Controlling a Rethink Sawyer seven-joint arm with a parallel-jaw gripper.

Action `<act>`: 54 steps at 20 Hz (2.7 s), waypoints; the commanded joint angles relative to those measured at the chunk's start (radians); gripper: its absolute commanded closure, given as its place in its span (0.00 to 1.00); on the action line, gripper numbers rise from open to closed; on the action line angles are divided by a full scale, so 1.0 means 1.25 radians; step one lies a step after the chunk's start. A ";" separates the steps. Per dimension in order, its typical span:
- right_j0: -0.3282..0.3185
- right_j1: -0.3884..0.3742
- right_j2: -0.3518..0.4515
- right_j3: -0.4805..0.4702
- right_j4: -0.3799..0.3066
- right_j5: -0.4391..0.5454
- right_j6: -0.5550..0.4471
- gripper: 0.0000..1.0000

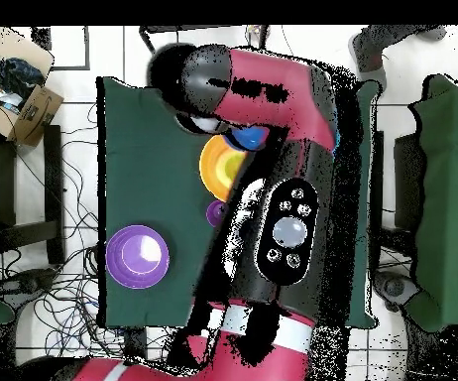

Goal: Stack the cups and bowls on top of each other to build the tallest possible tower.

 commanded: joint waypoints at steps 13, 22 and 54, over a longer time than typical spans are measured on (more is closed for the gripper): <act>-0.043 -0.003 0.182 0.133 -0.129 -0.035 -0.221 1.00; -0.031 -0.001 0.186 0.132 -0.136 -0.044 -0.175 1.00; -0.047 0.063 0.224 0.100 -0.171 -0.051 -0.165 1.00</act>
